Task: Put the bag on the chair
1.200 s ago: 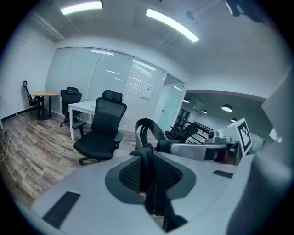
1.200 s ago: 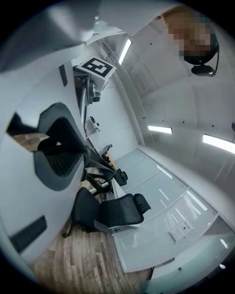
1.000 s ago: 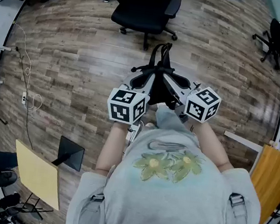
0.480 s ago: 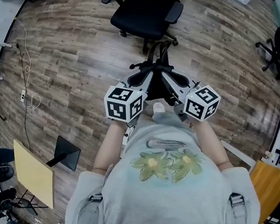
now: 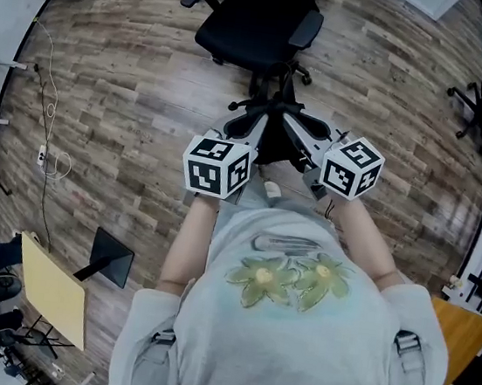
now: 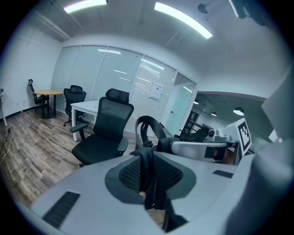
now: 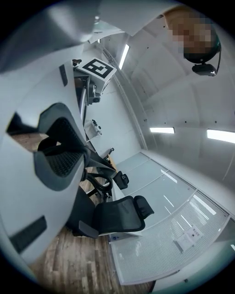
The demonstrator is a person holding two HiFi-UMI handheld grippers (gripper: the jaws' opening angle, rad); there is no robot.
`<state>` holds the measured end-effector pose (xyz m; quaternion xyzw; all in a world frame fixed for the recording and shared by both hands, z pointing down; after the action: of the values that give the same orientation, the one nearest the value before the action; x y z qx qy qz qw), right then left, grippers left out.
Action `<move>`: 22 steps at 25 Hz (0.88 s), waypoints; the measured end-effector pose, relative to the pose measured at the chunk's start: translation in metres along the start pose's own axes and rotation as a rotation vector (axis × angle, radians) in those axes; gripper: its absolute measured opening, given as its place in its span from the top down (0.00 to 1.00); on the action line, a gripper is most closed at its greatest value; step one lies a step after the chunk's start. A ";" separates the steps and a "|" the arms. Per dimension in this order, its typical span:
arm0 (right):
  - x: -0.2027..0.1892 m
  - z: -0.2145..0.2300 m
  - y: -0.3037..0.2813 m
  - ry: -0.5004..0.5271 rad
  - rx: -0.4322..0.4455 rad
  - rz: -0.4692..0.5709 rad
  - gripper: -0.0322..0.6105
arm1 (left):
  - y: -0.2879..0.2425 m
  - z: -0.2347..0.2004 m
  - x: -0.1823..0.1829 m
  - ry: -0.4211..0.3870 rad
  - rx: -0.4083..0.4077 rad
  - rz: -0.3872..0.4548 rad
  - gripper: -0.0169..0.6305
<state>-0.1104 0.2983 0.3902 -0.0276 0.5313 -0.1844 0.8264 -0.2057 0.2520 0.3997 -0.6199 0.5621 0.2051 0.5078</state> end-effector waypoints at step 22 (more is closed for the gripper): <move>0.073 0.106 -0.118 -0.007 0.077 -0.049 0.89 | -0.100 -0.100 0.086 0.019 0.015 -0.012 0.87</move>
<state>-0.0221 0.1486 0.4010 -0.0097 0.5201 -0.2248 0.8239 -0.1223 0.1093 0.4086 -0.6211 0.5647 0.1920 0.5084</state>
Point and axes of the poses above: the fingertips, and each gripper's own axes: y backward along the fingers, z to its right, x out of its top, the point moved 4 cm from there along y, backward along the fingers, and after that the axes turned 10 degrees about -x, right-handed, at the moved point
